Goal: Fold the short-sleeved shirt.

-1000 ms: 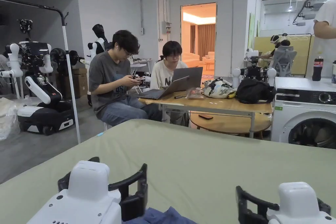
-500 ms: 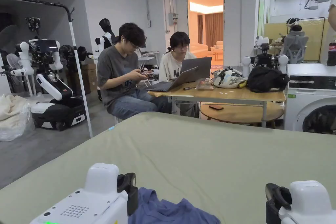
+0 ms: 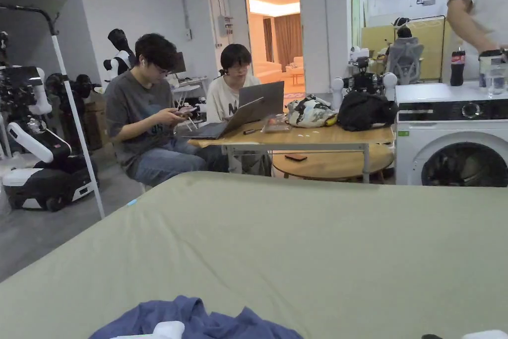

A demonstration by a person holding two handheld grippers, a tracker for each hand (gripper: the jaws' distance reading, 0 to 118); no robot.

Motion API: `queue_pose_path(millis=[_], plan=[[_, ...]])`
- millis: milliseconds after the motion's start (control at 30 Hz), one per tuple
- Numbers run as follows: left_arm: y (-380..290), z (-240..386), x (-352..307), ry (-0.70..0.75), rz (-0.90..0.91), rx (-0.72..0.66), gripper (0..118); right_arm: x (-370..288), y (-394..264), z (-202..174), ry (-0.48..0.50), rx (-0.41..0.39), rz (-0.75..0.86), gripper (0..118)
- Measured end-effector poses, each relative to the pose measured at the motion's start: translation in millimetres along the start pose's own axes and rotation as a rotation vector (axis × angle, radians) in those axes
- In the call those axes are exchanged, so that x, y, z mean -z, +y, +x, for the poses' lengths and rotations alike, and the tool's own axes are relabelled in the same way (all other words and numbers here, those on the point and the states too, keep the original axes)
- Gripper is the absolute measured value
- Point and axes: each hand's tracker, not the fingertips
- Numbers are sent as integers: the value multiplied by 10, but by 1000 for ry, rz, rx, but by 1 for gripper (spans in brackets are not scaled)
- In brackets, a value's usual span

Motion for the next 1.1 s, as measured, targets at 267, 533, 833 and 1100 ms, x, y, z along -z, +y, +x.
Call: queue_pose_path(millis=[267, 533, 833, 1100], plan=[[-13, 210, -184, -4, 99, -12, 0, -201, -125, 317, -36, 91, -23, 0], [1122, -36, -1790, -64, 461, -80, 0, -721, -52, 629, -112, 35, 13, 0], [1997, 1483, -2781, 76, 694, 285, 0, -1070, -69, 963, -210, 95, 58, 0], [938, 2885, -974, -243, 392, 342, 0, -1368, -184, 1242, -287, 175, 69, 0]])
